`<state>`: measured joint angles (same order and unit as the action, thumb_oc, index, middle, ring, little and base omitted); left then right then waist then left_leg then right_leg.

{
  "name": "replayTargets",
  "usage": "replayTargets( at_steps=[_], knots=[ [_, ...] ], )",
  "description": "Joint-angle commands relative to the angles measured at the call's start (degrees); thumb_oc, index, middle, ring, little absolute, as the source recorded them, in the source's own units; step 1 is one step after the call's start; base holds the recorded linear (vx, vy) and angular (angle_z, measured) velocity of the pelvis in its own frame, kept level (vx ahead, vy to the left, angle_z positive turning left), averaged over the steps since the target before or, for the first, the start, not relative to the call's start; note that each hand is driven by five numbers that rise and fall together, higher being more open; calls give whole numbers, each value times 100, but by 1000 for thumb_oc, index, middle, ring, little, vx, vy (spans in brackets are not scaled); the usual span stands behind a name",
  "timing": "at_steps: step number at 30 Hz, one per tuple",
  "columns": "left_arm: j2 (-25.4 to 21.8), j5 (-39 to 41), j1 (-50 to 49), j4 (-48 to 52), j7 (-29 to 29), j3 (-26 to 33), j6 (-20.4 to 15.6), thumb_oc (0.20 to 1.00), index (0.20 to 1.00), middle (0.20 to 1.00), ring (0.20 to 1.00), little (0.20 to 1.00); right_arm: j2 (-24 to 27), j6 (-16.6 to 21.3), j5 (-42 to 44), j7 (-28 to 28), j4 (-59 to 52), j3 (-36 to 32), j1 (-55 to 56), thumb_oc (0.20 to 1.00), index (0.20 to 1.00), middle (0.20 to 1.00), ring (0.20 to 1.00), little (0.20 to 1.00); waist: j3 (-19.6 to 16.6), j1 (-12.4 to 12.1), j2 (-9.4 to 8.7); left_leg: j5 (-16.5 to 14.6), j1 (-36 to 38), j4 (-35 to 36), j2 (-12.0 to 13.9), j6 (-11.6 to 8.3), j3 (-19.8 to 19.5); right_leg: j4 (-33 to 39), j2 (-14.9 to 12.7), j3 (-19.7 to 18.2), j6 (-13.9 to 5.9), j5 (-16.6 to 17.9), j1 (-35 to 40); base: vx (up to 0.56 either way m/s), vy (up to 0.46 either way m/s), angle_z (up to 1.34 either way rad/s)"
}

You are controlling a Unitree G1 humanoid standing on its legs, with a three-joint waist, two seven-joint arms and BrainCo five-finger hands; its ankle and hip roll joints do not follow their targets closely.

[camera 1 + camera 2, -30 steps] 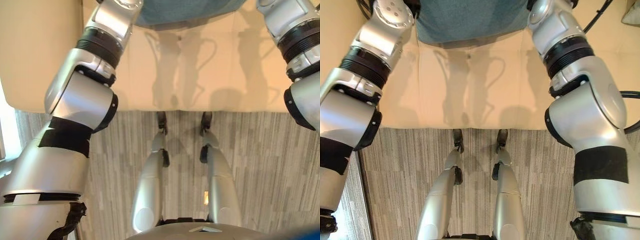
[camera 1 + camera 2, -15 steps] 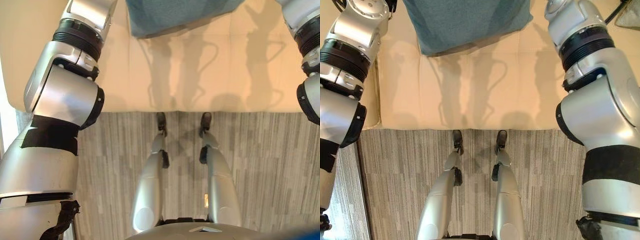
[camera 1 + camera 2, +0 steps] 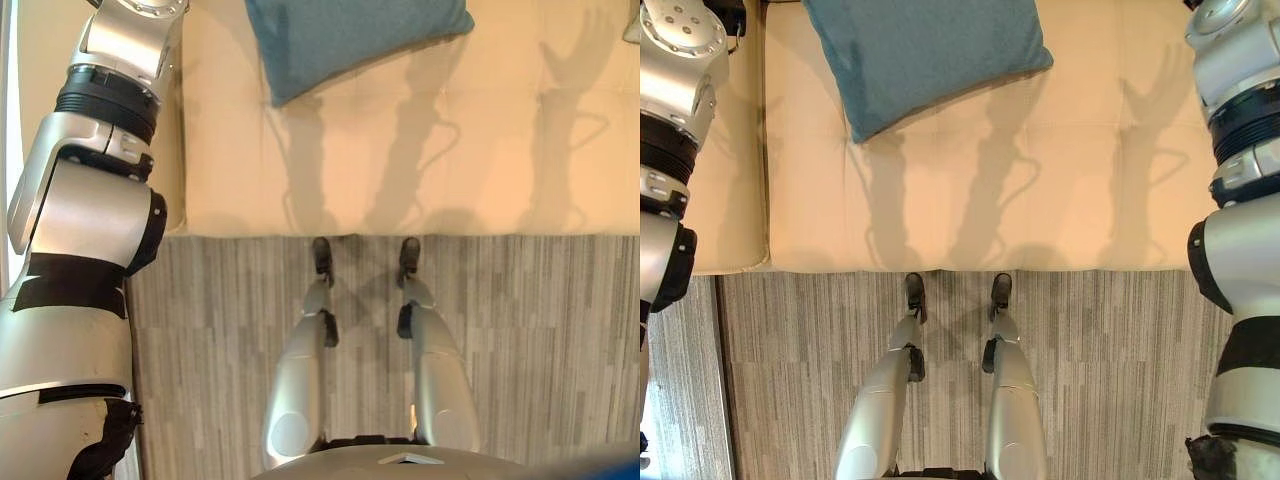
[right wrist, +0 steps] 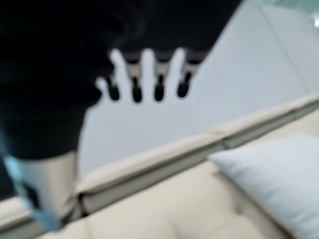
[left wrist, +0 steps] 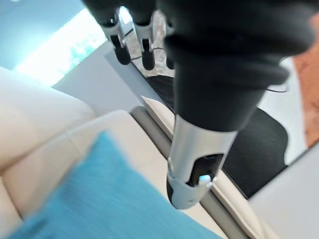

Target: Pick up all the scattered cushions and arrange them neatly on the sofa.

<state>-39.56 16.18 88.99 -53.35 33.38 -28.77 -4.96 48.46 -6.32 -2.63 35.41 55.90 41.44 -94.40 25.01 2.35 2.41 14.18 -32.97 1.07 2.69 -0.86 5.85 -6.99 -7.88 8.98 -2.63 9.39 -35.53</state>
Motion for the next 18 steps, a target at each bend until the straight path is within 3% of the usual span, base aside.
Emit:
replayTargets(
  at_steps=[1,4,5,6,7,10,11,18],
  knots=[
    [168,-153,-986,268,-35,273,-453,1000,1000,1000,1000,1000,98,269,-207,-75,-261,-301,1246,1000,1000,1000,1000,1000,-926,-47,-339,-1026,372,-203,50,-471,-9,629,-175,-4,-514,-620,663,84,-6,2],
    [259,50,-2683,1537,-332,974,-689,1000,1000,1000,1000,1000,339,496,-118,-368,-1296,-1450,3166,1000,1000,1000,1000,1000,-1055,-37,-365,-1123,824,-109,31,-447,-5,730,-173,62,-520,-681,1130,116,-17,4],
    [323,-79,-3656,1981,-627,1276,-712,1000,1000,1000,1000,1000,348,698,-18,-650,-1593,-2126,4442,1000,1000,1000,1000,1000,-1114,-10,-385,-1176,1057,-67,14,-430,-4,781,-193,116,-531,-697,1391,100,-25,5],
    [325,-85,-3676,2002,-625,1263,-703,1000,1000,1000,1000,1000,347,692,-28,-653,-1625,-2168,4501,1000,1000,1000,1000,1000,-1133,-17,-398,-1152,1046,-59,6,-425,-7,795,-200,121,-531,-675,1386,155,-32,13],
    [486,-151,-4794,2456,-878,1615,-698,1000,1000,1000,1000,1000,175,802,-3,-916,-1966,-2839,5700,1000,1000,1000,1000,1000,-1205,-1,-421,-1232,1285,-9,-11,-404,-16,849,-205,165,-550,-716,1638,102,-16,11],
    [679,-224,-5705,2794,-1120,1896,-681,1000,1000,1000,1000,1000,-56,875,-95,-1132,-2100,-3246,6565,1000,1000,1000,1000,1000,-1297,-9,-458,-1249,1471,37,-29,-383,-24,909,-220,206,-565,-714,1843,94,-15,5],
    [952,-119,-6656,2983,-1434,2145,-689,1000,1000,1000,1000,1000,-263,954,-291,-1305,-2273,-3575,7240,1000,1000,1000,1000,1000,-1369,-16,-469,-1288,1651,76,-38,-347,-37,968,-215,222,-572,-736,2049,52,2,0],
    [1564,-45,-8421,2665,-2014,2732,-547,1000,1000,1000,1000,1000,-974,1093,-428,-1604,-2177,-4207,8443,1000,1000,1000,1000,1000,-1565,-58,-478,-1370,2088,161,-19,-289,-70,1036,-213,295,-582,-810,2495,57,-3,8]
  ],
)
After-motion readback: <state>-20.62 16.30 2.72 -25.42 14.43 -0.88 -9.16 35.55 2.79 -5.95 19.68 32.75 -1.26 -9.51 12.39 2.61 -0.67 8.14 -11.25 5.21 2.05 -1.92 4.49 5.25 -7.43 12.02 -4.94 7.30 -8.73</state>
